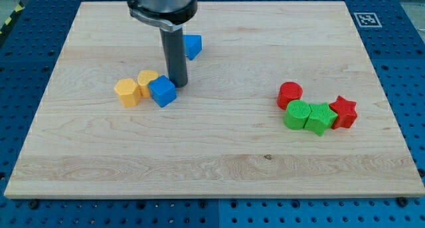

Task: Push blue triangle downwards

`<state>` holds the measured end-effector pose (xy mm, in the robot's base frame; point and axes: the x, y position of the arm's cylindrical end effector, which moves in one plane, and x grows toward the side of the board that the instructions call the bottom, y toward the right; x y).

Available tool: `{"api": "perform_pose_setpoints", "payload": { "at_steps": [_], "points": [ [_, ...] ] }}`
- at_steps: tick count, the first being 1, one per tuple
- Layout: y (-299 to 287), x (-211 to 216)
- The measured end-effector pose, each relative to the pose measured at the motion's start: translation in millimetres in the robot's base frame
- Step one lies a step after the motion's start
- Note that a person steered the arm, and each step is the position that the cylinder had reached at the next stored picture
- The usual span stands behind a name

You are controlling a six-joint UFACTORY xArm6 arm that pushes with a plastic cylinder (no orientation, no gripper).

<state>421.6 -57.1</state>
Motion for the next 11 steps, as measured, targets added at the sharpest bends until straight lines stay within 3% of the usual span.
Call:
{"api": "perform_pose_setpoints", "payload": {
  "at_steps": [2, 4, 7, 11],
  "points": [
    [52, -37],
    [50, -110],
    [-4, -115],
    [22, -99]
  ]
}}
